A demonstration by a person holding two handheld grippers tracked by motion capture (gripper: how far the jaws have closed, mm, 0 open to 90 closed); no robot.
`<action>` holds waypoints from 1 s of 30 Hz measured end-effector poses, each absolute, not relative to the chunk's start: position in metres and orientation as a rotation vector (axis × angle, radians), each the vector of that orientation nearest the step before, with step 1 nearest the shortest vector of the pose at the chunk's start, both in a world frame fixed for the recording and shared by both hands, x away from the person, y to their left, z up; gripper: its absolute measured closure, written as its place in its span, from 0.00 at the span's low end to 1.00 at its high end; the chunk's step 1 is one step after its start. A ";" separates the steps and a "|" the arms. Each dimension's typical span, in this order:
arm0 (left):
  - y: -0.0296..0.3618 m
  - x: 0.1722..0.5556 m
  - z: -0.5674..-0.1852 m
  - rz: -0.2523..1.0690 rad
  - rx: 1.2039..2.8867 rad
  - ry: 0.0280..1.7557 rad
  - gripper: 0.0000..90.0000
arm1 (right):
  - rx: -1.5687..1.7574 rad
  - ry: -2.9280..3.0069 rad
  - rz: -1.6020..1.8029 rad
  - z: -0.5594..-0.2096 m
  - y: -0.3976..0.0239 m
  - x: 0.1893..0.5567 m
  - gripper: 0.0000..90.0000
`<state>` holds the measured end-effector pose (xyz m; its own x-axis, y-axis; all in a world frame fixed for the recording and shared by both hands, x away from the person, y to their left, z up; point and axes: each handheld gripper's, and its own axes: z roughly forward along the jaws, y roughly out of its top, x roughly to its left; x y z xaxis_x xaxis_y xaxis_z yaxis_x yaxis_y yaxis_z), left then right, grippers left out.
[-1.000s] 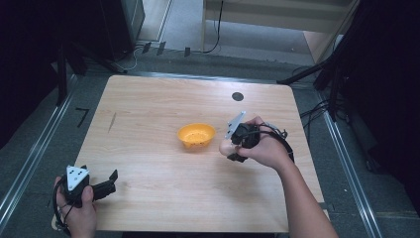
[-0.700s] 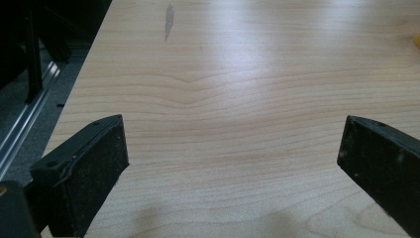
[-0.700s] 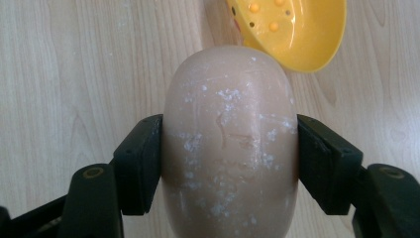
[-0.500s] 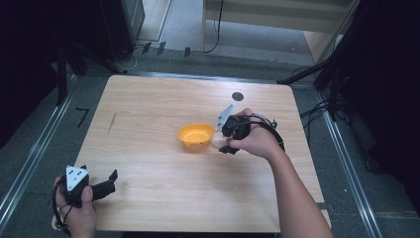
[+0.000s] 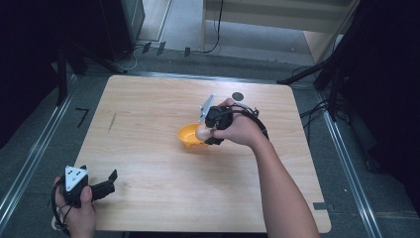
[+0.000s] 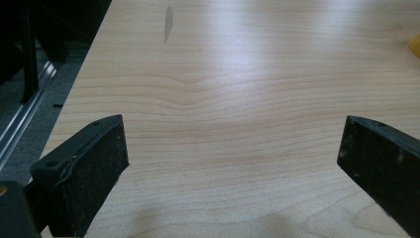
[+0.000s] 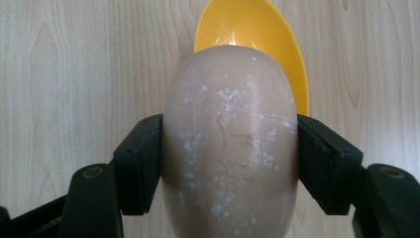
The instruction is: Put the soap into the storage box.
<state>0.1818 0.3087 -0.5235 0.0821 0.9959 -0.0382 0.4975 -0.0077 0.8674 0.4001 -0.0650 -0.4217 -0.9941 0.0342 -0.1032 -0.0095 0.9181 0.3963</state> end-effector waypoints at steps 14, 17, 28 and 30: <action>0.310 0.181 -0.524 0.825 1.597 1.512 0.00 | -0.048 3.013 0.610 -0.434 -0.031 0.422 0.37; 0.310 0.181 -0.524 0.825 1.599 1.512 0.00 | -0.061 3.020 0.590 -0.438 -0.029 0.424 0.37; 0.309 0.182 -0.523 0.830 1.606 1.508 0.00 | -0.052 3.043 0.586 -0.447 -0.028 0.431 0.37; 0.309 0.182 -0.523 0.831 1.606 1.508 0.00 | -0.046 3.043 0.574 -0.447 -0.028 0.432 0.37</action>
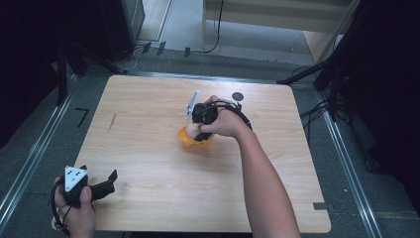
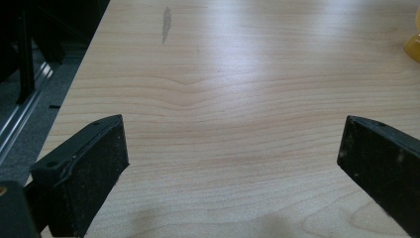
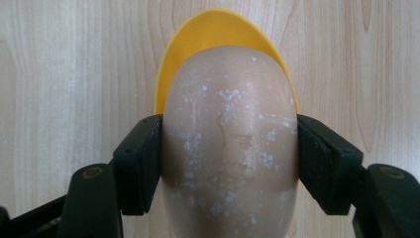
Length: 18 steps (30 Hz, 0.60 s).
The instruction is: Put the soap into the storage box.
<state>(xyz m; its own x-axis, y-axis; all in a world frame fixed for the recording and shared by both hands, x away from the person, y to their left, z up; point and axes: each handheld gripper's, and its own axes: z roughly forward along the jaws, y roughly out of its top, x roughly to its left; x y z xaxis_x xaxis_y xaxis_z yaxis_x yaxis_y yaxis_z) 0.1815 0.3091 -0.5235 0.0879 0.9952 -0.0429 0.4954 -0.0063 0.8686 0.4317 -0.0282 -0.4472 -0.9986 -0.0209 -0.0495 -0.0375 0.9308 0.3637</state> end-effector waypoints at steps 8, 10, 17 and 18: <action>0.309 0.181 -0.523 0.829 1.606 1.507 0.00 | -0.010 3.043 0.597 -0.448 -0.027 0.433 0.37; 0.309 0.182 -0.523 0.827 1.603 1.509 0.00 | 0.007 3.041 0.631 -0.445 -0.028 0.434 0.37; 0.309 0.182 -0.524 0.826 1.603 1.512 0.00 | 0.060 3.030 0.640 -0.440 -0.035 0.432 0.37; 0.309 0.182 -0.524 0.827 1.603 1.511 0.00 | 0.073 3.025 0.647 -0.438 -0.036 0.431 0.36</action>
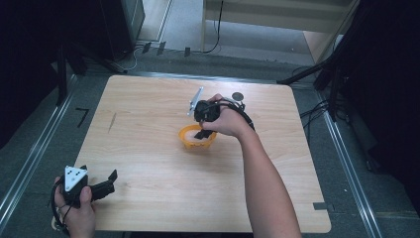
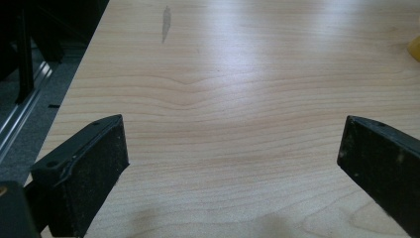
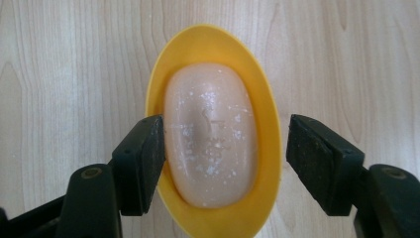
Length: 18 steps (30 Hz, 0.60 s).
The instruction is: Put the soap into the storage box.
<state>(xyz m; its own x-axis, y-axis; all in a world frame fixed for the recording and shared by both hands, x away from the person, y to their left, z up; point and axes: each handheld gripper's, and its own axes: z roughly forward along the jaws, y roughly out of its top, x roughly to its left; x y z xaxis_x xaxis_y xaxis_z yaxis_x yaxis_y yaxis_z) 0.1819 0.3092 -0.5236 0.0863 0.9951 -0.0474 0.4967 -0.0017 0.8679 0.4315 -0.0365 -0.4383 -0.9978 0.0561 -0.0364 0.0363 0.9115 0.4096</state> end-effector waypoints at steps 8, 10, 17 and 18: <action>0.309 0.182 -0.524 0.831 1.613 1.507 0.00 | 0.232 3.025 0.682 -0.436 -0.053 0.425 0.29; 0.309 0.182 -0.524 0.832 1.613 1.506 0.00 | 0.313 3.016 0.687 -0.436 -0.060 0.423 0.24; 0.308 0.182 -0.523 0.837 1.620 1.509 0.00 | 0.431 3.006 0.780 -0.438 -0.087 0.415 0.19; 0.308 0.182 -0.524 0.838 1.621 1.508 0.00 | 0.449 3.007 0.788 -0.439 -0.090 0.413 0.17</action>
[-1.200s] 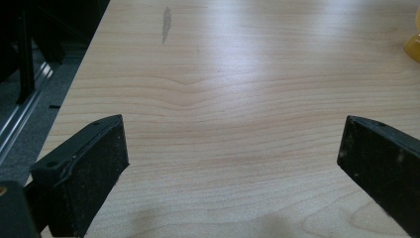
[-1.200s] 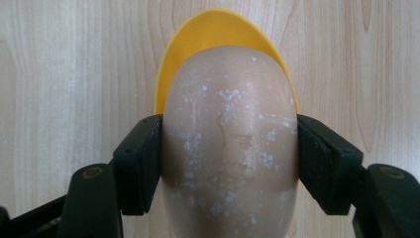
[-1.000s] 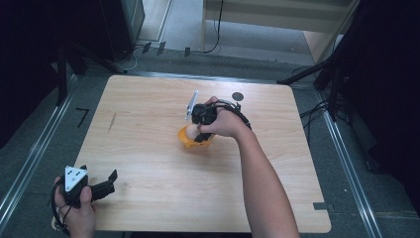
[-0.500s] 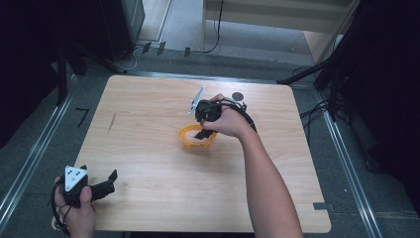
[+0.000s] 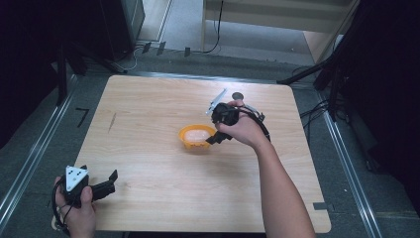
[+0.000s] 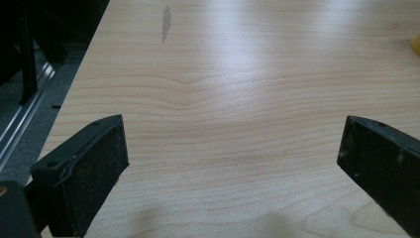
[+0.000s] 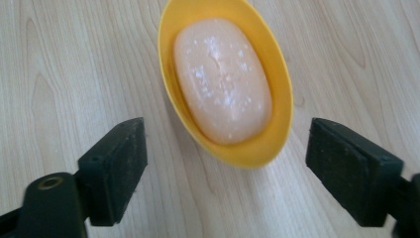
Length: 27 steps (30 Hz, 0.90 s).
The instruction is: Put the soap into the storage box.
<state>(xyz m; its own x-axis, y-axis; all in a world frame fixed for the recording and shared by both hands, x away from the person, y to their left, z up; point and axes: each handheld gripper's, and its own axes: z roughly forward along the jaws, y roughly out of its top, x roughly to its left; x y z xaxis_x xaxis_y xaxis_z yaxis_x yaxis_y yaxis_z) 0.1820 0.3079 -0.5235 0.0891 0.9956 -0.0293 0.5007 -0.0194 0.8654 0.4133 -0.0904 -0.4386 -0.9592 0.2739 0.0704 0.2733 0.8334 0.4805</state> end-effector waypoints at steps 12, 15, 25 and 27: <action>0.306 0.182 -0.524 0.848 1.631 1.509 0.00 | 0.603 2.952 0.842 -0.447 -0.129 0.399 0.05; 0.306 0.182 -0.524 0.849 1.635 1.511 0.00 | 0.633 2.941 0.852 -0.448 -0.138 0.396 0.03; 0.305 0.183 -0.524 0.854 1.641 1.511 0.00 | 0.741 2.917 0.865 -0.459 -0.163 0.383 0.00; 0.305 0.183 -0.524 0.854 1.644 1.510 0.00 | 0.751 2.908 0.865 -0.461 -0.168 0.381 0.00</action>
<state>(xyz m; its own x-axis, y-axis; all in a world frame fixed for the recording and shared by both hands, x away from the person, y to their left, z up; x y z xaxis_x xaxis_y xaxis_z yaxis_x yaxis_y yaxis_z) 0.1832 0.3054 -0.5237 0.0880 0.9961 -0.0060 0.5078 -0.0396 0.8606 0.3812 -0.1677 -0.4613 -0.8843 0.4517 0.1182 0.4429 0.7314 0.5185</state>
